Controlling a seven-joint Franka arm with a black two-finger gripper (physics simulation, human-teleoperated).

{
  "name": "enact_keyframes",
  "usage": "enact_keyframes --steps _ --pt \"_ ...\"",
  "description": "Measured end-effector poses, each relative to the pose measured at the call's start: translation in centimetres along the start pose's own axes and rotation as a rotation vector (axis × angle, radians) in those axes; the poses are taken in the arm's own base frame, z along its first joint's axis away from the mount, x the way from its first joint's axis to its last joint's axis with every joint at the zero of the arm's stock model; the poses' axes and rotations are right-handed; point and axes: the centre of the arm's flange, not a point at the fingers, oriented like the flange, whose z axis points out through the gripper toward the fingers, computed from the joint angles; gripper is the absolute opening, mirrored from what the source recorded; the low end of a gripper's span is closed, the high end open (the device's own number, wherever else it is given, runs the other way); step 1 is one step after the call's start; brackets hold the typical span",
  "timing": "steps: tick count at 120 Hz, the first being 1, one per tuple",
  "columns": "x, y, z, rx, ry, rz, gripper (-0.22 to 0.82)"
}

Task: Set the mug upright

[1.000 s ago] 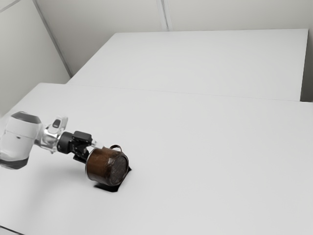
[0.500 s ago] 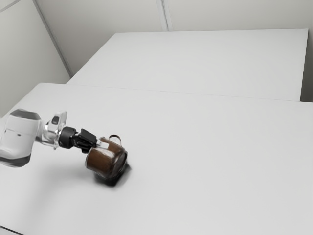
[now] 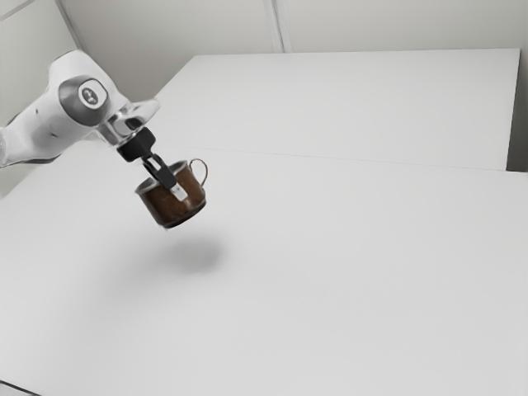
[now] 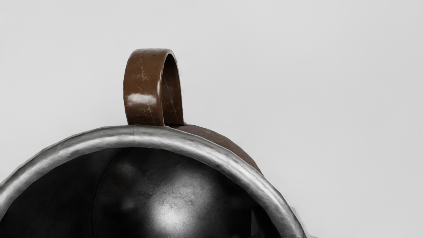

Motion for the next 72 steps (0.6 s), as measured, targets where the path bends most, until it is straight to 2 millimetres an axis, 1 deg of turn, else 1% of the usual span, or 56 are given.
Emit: enact_keyframes --steps 5,13,20,26,34,44,48,51,55,60,66,72 --pt "1.4 1.1 1.0 0.072 -0.052 0.037 -0.17" --pt "3.2 3.3 3.4 0.166 -0.124 0.088 -0.18" --pt "4.1 5.3 6.1 0.227 -0.177 0.122 -0.18" --pt "4.2 7.1 8.6 0.263 -0.208 0.138 -0.18" --pt "4.2 9.2 11.2 0.298 -0.223 0.149 -0.18" --pt "3.4 12.2 13.3 0.335 -0.221 0.151 -0.18" --pt "3.0 12.8 14.0 0.344 -0.217 0.139 -0.18" --pt "2.5 12.7 14.3 0.349 -0.213 0.118 -0.18" --pt "1.5 11.7 14.5 0.357 -0.203 0.072 -0.18" --pt "0.0 9.6 14.1 0.368 -0.185 -0.008 -0.18" --pt "-1.8 6.7 13.1 0.384 -0.158 -0.111 -0.18" --pt "-3.1 4.7 12.2 0.395 -0.131 -0.194 -0.08"
